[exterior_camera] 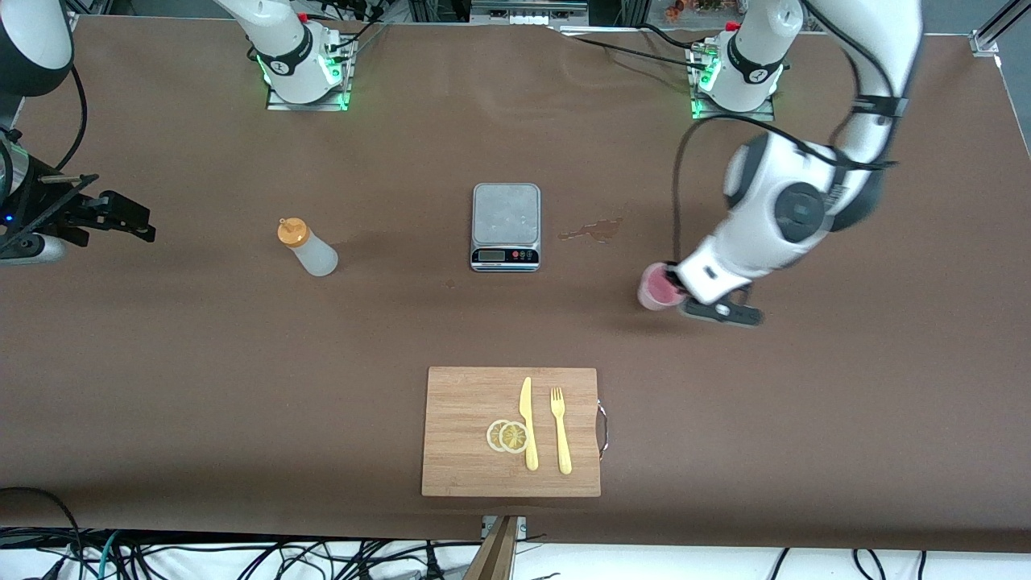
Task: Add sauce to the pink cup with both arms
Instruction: 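Carry the pink cup with the left gripper onto the scale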
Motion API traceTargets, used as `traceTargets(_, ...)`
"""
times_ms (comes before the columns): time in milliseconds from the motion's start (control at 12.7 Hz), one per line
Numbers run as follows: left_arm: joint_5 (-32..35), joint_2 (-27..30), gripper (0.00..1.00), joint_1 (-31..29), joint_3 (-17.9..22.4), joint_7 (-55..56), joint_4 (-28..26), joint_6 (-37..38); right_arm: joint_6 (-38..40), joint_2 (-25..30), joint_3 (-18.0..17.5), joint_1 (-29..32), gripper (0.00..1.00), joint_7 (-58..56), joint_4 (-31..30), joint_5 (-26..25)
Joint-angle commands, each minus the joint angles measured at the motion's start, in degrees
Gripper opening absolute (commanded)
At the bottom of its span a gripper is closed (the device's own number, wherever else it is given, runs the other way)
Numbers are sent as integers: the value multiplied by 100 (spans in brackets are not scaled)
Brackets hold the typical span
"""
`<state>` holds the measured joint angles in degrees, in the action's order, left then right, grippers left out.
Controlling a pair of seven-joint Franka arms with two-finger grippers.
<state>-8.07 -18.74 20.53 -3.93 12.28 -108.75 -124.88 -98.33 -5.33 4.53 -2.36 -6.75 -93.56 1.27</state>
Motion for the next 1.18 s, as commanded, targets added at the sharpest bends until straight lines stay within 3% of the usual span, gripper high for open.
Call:
traceTargets(0, -107, 63, 0, 170, -615, 878, 3, 17, 51, 103, -4, 17, 100, -45, -57, 66)
traceTargets(315, -81, -51, 0, 486, -1258, 1864, -32, -474, 51, 103, -4, 17, 100, -45, -57, 66)
traceTargets(630, -20, -297, 0, 1005, -1303, 2392, -58, -783, 59, 111, -13, 17, 100, -28, -57, 66)
traceTargets(1103, 7, -543, 0, 1164, -1303, 2481, -146, -1143, 77, 129, -13, 17, 100, -28, -57, 66)
